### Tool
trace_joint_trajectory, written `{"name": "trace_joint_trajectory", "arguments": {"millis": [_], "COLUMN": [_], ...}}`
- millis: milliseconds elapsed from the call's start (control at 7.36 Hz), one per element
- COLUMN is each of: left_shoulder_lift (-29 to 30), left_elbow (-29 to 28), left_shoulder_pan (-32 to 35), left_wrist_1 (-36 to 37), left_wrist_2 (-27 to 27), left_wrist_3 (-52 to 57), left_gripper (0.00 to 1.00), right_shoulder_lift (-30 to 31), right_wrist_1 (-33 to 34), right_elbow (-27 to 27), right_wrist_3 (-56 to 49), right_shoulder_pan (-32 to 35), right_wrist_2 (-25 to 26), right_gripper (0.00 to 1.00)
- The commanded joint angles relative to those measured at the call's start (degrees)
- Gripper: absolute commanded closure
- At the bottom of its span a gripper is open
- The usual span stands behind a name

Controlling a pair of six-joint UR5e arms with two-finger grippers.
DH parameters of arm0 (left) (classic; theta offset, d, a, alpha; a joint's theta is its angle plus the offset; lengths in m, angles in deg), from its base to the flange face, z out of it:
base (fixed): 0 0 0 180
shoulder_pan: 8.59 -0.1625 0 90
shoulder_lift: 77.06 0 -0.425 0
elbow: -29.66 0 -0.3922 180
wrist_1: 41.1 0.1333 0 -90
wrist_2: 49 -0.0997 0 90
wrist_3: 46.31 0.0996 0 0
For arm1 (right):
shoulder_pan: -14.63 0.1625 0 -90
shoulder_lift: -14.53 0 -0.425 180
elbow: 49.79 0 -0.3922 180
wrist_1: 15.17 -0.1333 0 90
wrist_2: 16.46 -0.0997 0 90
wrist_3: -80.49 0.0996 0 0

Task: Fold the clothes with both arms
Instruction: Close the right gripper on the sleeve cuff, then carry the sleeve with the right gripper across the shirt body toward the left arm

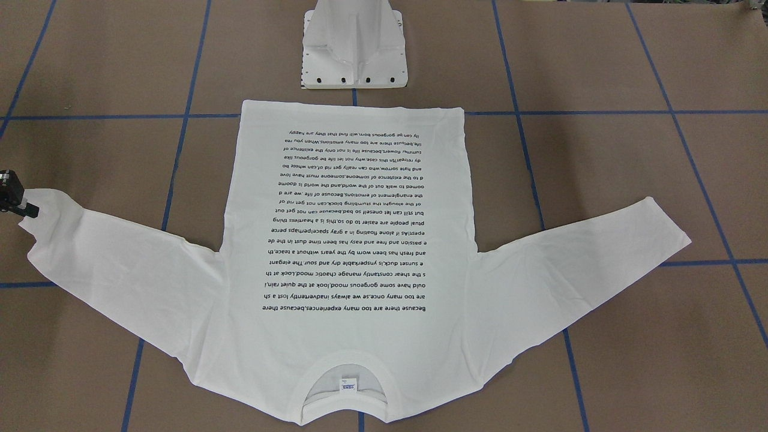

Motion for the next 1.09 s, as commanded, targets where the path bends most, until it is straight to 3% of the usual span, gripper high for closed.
{"name": "trace_joint_trajectory", "arguments": {"millis": [0, 272, 544, 815, 951], "left_shoulder_lift": [0.0, 0.0, 0.2, 0.2, 0.1], "left_elbow": [0.0, 0.0, -0.6, -0.9, -1.1], "left_shoulder_pan": [0.0, 0.0, 0.0, 0.0, 0.0], "left_wrist_1": [-0.2, -0.2, -0.2, -0.2, -0.2], "left_wrist_2": [0.0, 0.0, 0.0, 0.0, 0.0], "left_wrist_3": [0.2, 0.2, 0.3, 0.3, 0.3], "left_gripper": [0.0, 0.0, 0.0, 0.0, 0.0], "right_shoulder_lift": [-9.8, -23.6, -36.0, -43.8, -45.8], "right_wrist_1": [0.1, 2.7, 13.8, 15.2, 15.3], "right_elbow": [1.0, -0.2, -0.2, -0.9, -1.1], "right_wrist_3": [13.7, 24.2, 25.6, 25.6, 25.6], "right_shoulder_pan": [-2.0, -7.9, -11.3, -15.0, -19.1], "right_wrist_2": [-1.6, 3.0, 8.3, 12.9, 17.9], "right_gripper": [1.0, 1.0, 1.0, 1.0, 1.0]}}
